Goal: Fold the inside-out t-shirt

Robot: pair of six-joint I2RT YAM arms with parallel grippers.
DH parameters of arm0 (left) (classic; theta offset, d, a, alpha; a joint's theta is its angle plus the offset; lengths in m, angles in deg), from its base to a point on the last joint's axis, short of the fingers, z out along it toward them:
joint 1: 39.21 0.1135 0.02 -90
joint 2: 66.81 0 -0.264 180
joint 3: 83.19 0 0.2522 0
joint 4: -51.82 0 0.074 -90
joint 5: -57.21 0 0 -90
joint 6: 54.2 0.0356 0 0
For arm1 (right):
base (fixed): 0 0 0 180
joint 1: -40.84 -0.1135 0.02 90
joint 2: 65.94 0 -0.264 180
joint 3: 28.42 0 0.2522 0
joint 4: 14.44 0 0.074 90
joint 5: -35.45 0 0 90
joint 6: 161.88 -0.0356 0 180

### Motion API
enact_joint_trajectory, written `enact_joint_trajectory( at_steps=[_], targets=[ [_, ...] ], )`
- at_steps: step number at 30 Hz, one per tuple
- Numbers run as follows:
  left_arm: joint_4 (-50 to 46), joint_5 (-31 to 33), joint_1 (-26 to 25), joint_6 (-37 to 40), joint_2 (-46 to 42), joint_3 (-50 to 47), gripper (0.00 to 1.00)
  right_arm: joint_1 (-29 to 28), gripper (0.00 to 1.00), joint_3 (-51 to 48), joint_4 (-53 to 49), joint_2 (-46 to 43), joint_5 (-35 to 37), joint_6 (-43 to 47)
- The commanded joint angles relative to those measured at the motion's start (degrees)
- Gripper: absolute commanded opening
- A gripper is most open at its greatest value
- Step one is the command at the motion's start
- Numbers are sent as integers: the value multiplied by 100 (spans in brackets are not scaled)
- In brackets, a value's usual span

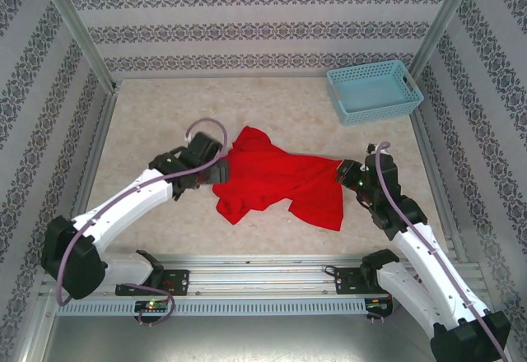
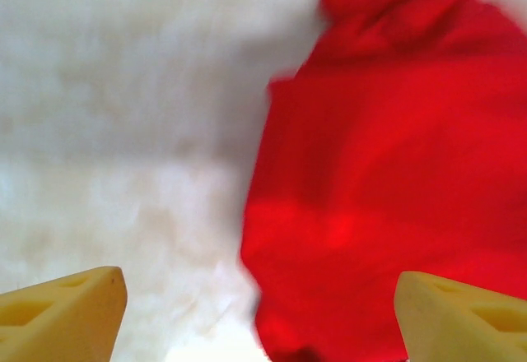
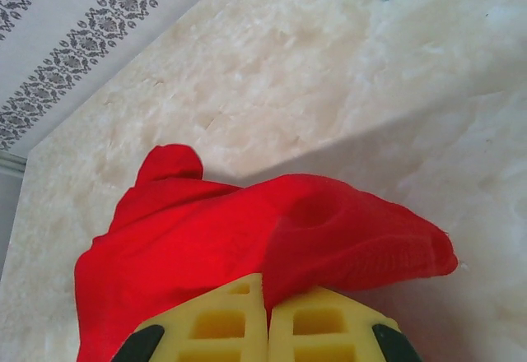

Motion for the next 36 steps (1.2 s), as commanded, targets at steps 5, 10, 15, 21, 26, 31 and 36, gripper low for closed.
enact_joint_trajectory(
  at_steps=[5,10,15,21,26,31,36],
  targets=[
    [1059,-893,-326,-1320,55,-1193,78,67,0,19,216,84,-296,-41],
    [1452,-1076,-374,-1540,433,-1397,71,68,0,89,209,138,-313,-56],
    [1975,-1363,-401,-1519,1037,-1333,57,75,0,115,88,51,-231,-12],
    [1614,-1125,-314,-1123,1151,-997,18,210,0,468,-357,132,34,209],
    [978,-1073,721,-334,538,-316,0,781,0,1383,-810,431,31,446],
    [634,-958,2210,239,-288,1103,0,1562,0,2651,-1069,724,-403,681],
    [1076,-795,2804,570,-879,2095,0,1702,0,3393,-1031,778,-846,562]
  ],
)
